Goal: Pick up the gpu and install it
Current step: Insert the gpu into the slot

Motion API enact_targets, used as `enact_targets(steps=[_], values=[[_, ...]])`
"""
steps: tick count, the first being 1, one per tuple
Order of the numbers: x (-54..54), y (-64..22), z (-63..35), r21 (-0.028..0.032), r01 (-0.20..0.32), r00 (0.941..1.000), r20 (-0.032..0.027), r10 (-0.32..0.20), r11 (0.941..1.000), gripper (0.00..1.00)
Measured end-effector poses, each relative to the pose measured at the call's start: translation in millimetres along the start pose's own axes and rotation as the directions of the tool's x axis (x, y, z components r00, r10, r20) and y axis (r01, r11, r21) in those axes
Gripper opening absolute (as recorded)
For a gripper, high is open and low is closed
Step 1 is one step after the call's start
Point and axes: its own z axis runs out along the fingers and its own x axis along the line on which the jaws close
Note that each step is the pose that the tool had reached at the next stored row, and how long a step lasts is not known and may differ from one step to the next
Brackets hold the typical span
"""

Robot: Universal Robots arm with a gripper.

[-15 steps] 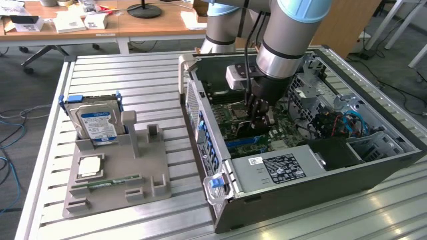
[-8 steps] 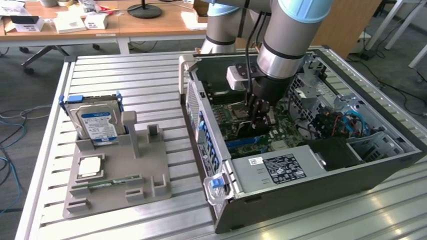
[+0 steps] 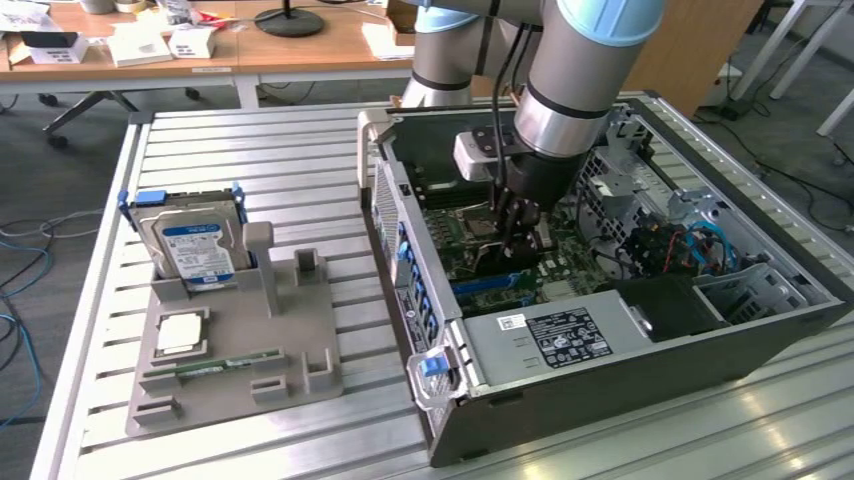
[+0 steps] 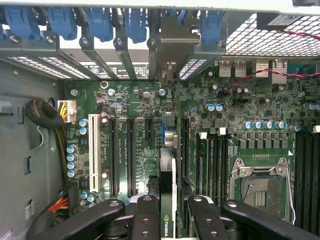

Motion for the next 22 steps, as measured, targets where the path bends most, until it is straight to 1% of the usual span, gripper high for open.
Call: enact_targets(steps=[22], values=[[-0.2,2.6,0.9,0.0,0.0,1.0,0.0,0.0,1.0,0.27]])
